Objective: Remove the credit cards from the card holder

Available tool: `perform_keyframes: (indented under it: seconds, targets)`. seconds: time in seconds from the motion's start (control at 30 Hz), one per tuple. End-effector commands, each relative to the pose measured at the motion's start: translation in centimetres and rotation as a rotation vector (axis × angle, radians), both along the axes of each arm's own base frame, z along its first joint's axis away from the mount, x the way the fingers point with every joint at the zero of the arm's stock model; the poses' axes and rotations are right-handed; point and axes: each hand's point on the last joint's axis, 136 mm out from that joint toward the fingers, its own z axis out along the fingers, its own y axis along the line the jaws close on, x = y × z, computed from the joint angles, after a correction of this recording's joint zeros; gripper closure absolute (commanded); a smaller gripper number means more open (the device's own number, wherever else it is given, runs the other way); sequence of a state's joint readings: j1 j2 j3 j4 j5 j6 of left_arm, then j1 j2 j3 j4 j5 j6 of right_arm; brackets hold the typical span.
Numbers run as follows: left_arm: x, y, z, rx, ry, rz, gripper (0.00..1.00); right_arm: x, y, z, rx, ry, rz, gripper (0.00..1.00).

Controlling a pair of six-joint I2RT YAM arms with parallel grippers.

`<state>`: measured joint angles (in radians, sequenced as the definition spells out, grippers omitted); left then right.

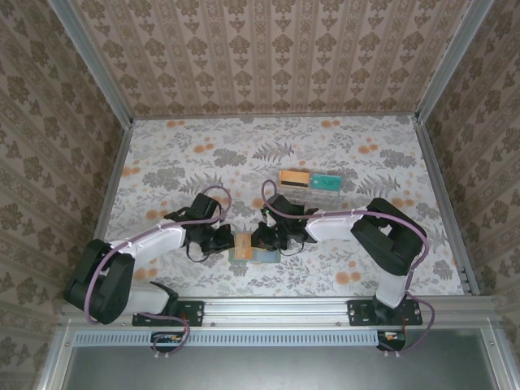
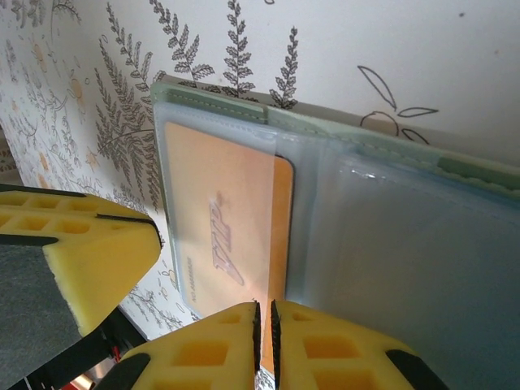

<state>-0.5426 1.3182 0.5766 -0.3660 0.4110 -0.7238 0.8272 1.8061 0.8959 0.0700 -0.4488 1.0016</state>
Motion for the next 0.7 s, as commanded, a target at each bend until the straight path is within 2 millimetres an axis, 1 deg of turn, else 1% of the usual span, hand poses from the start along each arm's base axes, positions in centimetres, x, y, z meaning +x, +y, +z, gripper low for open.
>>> perform_keyframes:
  seconds: [0.0, 0.2, 0.37, 0.57, 0.67]
  targets:
    - [0.1, -0.7, 0.3, -0.027, -0.001, -0.007, 1.0, -0.2, -0.8, -0.1, -0.031, -0.002, -0.009, 0.82]
    - [-0.4, -0.2, -1.0, 0.013, 0.036, -0.005, 1.0, -0.2, -0.5, -0.5, -0.025, 0.012, -0.002, 0.78]
    - [-1.1, 0.6, -2.3, 0.061, 0.081, -0.002, 1.0, -0.2, -0.3, -0.8, -0.022, 0.021, 0.005, 0.78]
    - [-1.3, 0.8, -2.6, 0.075, 0.095, -0.001, 1.0, -0.3, -0.1, -1.2, -0.015, 0.032, 0.01, 0.8]
    - [-1.3, 0.7, -2.6, 0.075, 0.094, -0.002, 1.0, -0.3, 0.1, -1.1, -0.009, 0.03, 0.014, 0.83]
